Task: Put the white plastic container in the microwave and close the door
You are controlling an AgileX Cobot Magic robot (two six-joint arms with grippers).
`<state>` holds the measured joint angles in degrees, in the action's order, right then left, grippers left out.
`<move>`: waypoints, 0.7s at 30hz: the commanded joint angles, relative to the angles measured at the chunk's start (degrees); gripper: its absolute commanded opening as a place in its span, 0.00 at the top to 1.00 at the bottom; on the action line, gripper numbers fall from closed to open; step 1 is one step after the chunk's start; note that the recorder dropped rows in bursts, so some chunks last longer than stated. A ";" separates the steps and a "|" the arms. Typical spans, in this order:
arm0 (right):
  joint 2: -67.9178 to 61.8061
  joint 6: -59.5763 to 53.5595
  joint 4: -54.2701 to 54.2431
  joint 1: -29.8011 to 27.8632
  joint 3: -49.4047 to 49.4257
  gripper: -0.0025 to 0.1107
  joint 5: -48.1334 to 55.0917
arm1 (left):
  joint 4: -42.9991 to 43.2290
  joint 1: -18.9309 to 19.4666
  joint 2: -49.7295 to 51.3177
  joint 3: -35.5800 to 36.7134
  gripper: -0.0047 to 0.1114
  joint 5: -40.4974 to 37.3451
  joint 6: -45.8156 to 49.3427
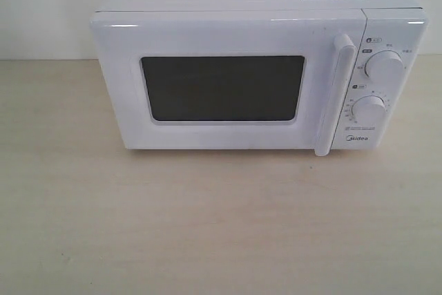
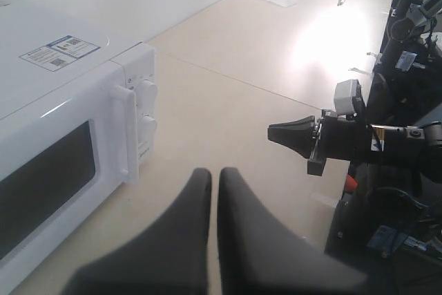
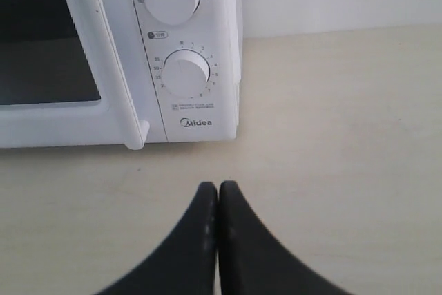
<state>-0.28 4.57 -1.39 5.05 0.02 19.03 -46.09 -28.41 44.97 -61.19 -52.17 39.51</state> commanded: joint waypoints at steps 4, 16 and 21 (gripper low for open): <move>0.28 0.36 0.04 0.16 -0.02 0.98 -0.59 | -0.64 -0.14 -0.27 -0.13 0.92 0.11 -0.03; 0.28 -0.03 0.04 0.16 -0.02 0.98 -0.58 | -0.64 -0.14 -0.27 -0.13 0.92 0.11 -0.03; 0.28 0.07 0.04 0.16 -0.02 0.98 -0.58 | 11.71 0.71 -3.28 -1.14 0.92 6.05 -1.94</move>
<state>-0.28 4.92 -1.39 5.05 0.02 19.03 -39.57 -28.41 43.81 -61.63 -50.70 39.29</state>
